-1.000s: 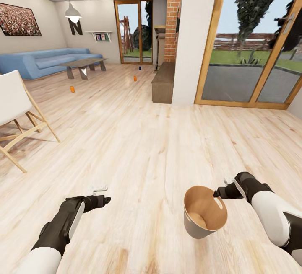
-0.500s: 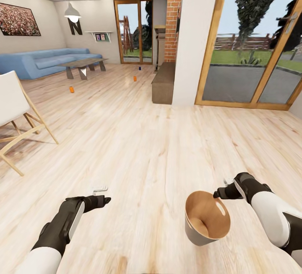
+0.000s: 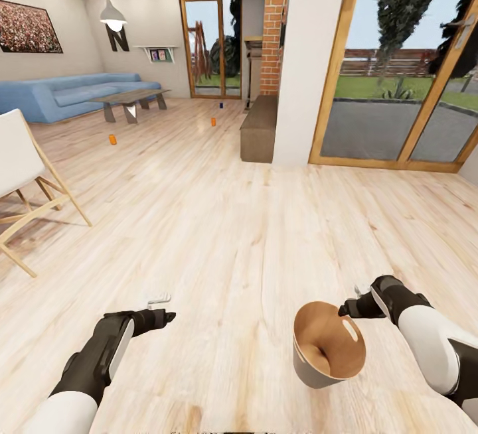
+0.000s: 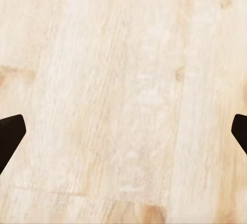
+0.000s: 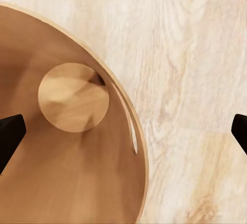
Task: Put the three can of soda from the living room inside the tash can in the kitchen.
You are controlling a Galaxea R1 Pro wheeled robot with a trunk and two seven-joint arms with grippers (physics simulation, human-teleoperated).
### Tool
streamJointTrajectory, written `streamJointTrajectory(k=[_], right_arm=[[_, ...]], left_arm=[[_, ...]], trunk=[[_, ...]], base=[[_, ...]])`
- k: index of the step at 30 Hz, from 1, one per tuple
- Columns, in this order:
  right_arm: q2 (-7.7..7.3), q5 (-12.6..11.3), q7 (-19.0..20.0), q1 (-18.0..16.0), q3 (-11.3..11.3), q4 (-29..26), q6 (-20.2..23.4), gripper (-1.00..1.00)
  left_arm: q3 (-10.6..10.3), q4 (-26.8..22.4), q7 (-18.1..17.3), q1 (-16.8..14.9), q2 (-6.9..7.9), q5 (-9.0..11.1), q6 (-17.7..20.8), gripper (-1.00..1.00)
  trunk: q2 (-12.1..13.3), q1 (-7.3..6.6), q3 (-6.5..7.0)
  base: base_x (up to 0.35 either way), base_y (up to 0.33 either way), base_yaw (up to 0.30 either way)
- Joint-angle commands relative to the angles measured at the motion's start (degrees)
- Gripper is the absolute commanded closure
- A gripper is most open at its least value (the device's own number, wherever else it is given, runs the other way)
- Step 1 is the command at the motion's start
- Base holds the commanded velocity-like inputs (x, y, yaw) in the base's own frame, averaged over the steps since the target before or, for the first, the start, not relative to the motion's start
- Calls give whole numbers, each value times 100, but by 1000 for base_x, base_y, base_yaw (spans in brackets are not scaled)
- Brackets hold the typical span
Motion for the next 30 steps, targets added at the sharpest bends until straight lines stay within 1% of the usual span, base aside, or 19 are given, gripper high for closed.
streamJointTrajectory(k=[1, 27, 30], right_arm=[[1, 1, 0, 10, 0, -2, 0, -100], [-7, 9, 0, 51, 2, -25, 0, -100], [-13, 9, 0, 51, 0, -31, 0, -100]], left_arm=[[0, 0, 0, 0, 0, 1, 0, -100], [0, 2, 16, -1, -1, -7, -4, -100], [0, 2, 21, -1, -1, -7, -6, -100]], trunk=[[-2, 2, -23], [-37, 69, -599], [-37, 69, -599]], base=[[2, 0, 0], [0, 0, 0], [0, 0, 0]])
